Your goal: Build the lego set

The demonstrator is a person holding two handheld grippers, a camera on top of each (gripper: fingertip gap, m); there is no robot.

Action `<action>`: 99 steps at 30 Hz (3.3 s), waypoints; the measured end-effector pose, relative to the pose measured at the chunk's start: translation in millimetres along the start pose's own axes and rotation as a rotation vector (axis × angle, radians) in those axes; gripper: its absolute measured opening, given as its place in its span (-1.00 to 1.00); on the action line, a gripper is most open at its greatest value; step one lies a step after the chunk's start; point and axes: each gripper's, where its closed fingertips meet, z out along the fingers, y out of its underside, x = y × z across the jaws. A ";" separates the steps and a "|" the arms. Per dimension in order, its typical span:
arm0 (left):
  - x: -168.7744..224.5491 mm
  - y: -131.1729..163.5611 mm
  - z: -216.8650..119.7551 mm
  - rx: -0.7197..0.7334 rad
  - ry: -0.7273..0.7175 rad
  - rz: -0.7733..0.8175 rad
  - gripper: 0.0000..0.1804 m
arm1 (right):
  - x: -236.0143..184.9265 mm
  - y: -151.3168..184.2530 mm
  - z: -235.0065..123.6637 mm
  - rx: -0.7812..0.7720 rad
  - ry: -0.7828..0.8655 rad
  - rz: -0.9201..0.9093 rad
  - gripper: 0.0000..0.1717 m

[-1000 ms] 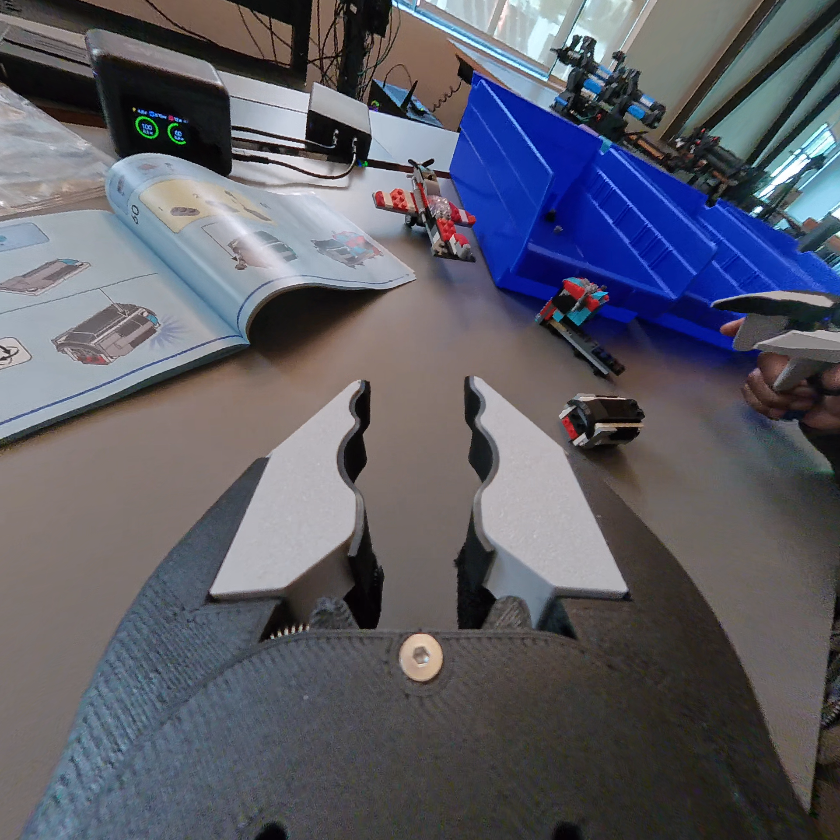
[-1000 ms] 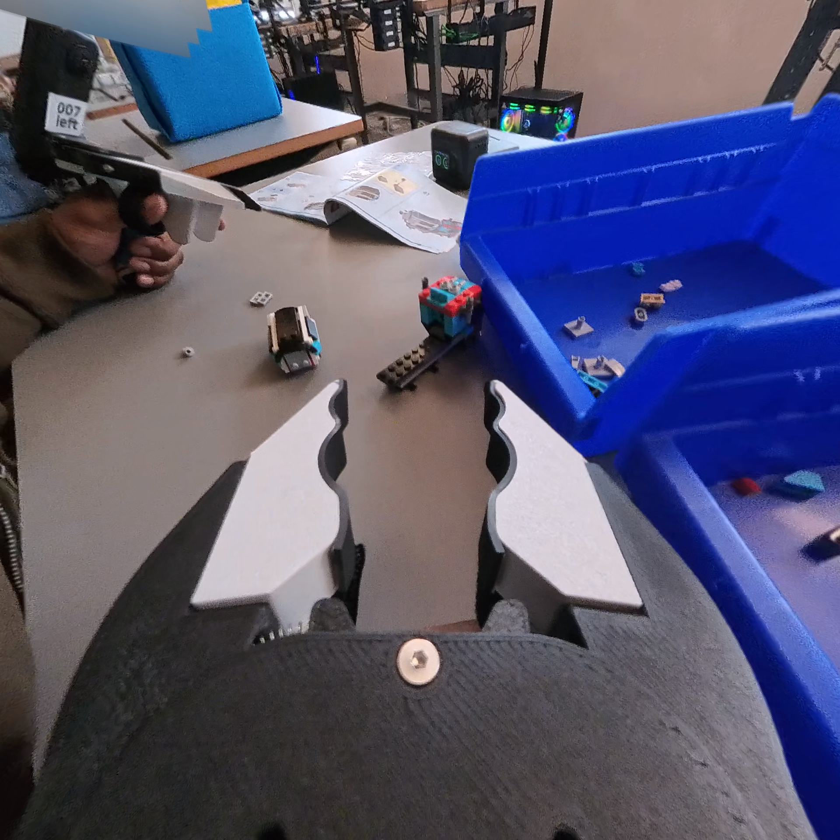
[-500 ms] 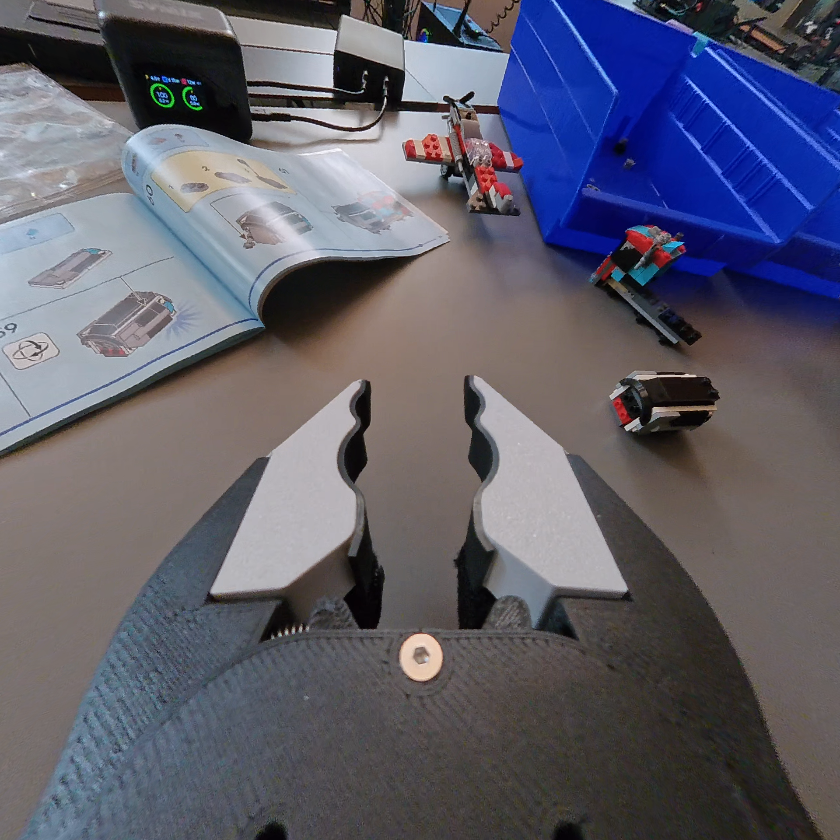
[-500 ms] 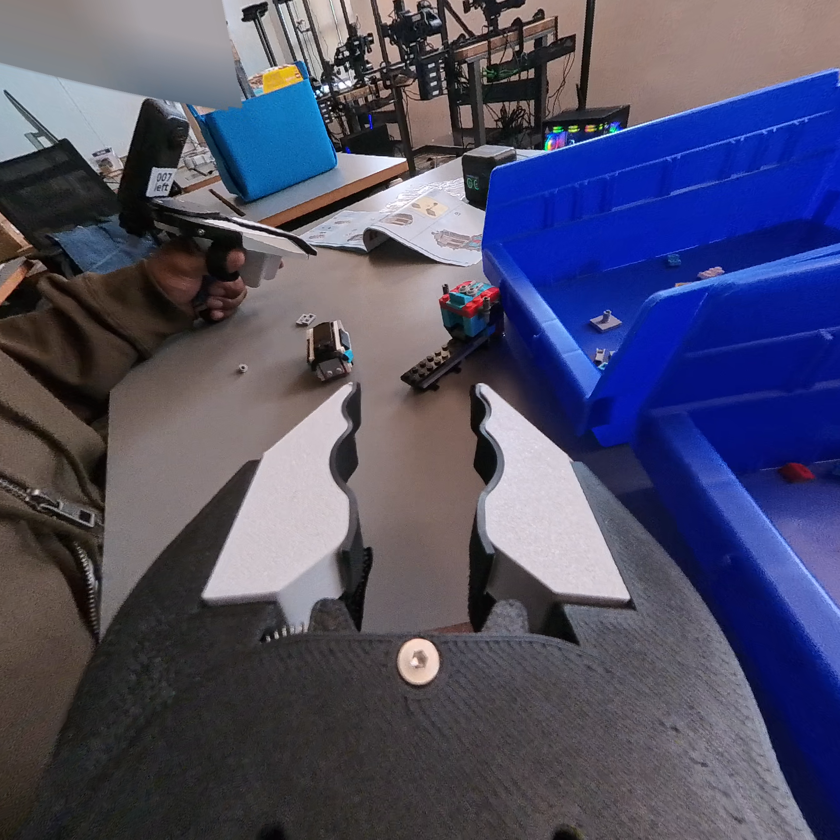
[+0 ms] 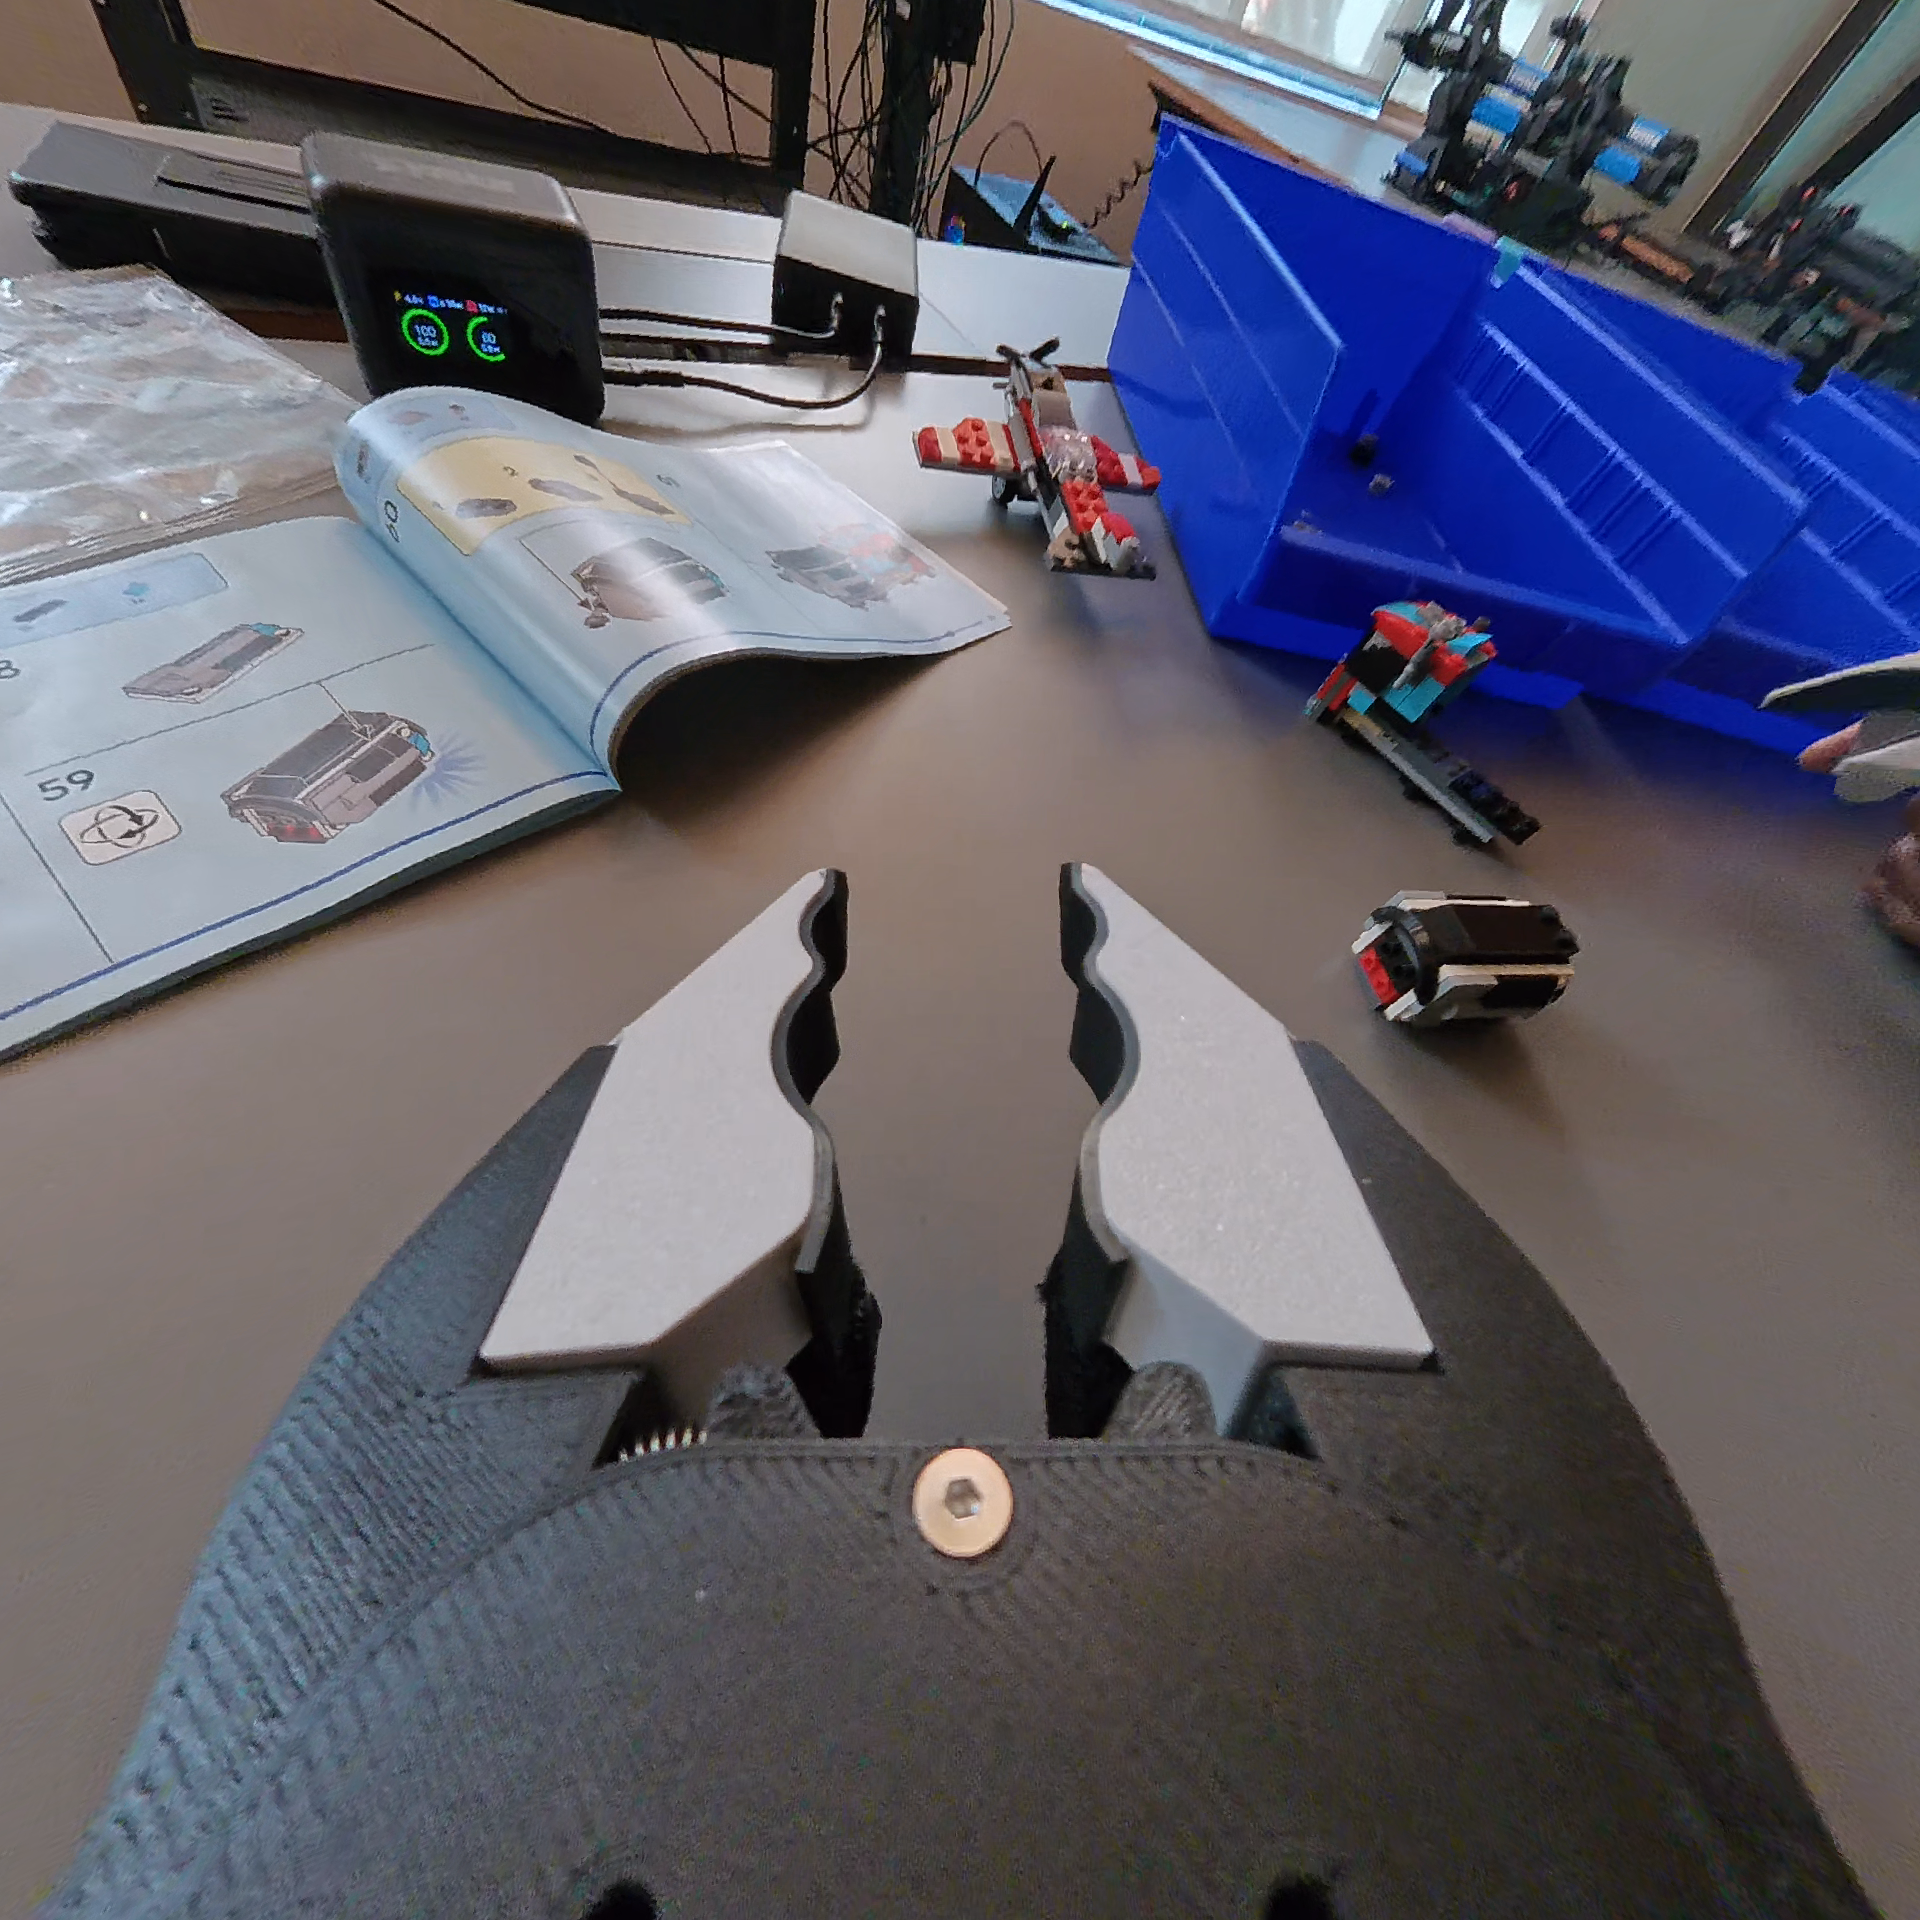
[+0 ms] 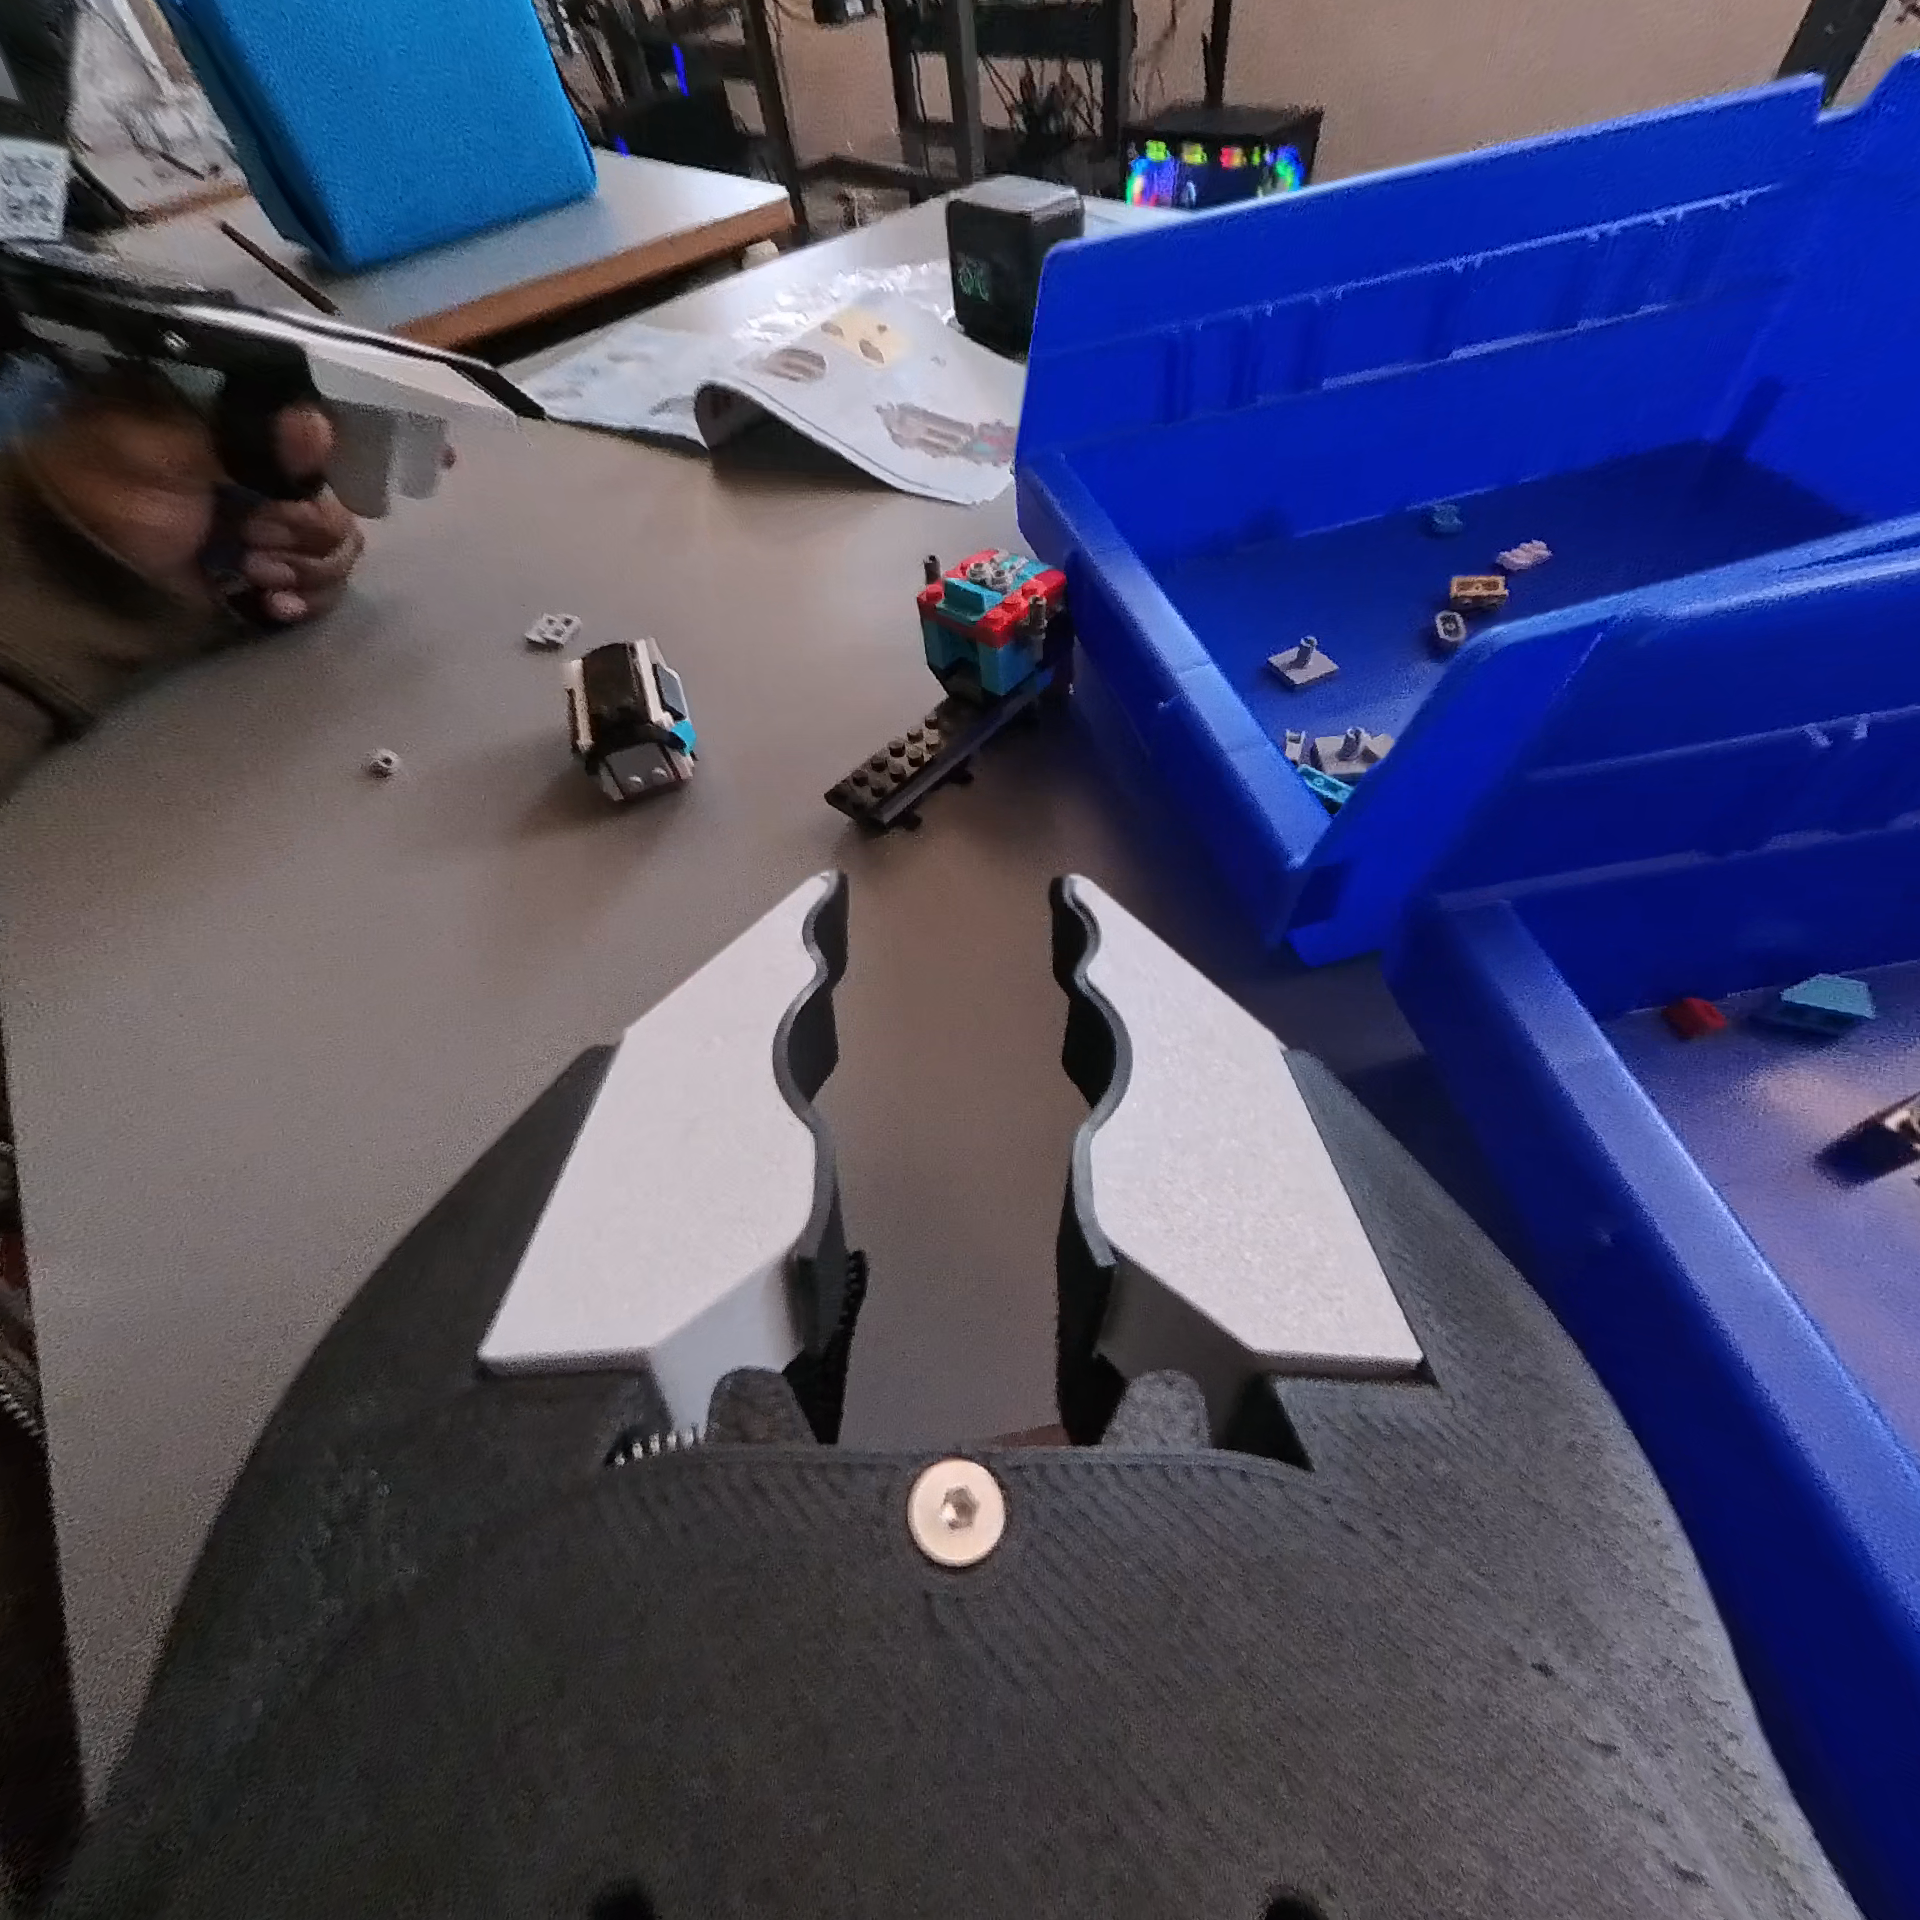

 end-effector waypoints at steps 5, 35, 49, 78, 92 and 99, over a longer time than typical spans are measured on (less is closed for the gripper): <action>3.8 -2.1 -6.6 0.036 0.046 -0.057 -0.54 | -3.1 -32.6 -0.4 -0.025 0.044 -0.028 -0.57; 3.6 -4.8 -11.4 0.060 0.100 -0.123 -0.53 | 45.9 -66.1 -19.3 -0.011 0.244 -0.036 -0.57; -8.5 -8.5 2.3 0.042 -0.034 -0.030 -0.53 | 39.0 1.0 -68.3 0.174 0.082 0.103 -0.57; -3.8 -0.6 9.9 -0.023 -0.057 0.037 -0.54 | 214.3 -70.6 -56.8 -0.400 -0.019 -0.200 -0.71; -4.7 -8.2 2.6 0.042 0.052 -0.092 -0.54 | 278.1 26.6 9.3 -0.860 -0.015 -0.261 -0.69; -4.7 -13.1 -2.0 0.083 0.067 -0.104 -0.54 | 272.3 28.2 1.9 -0.915 -0.009 -0.211 -0.87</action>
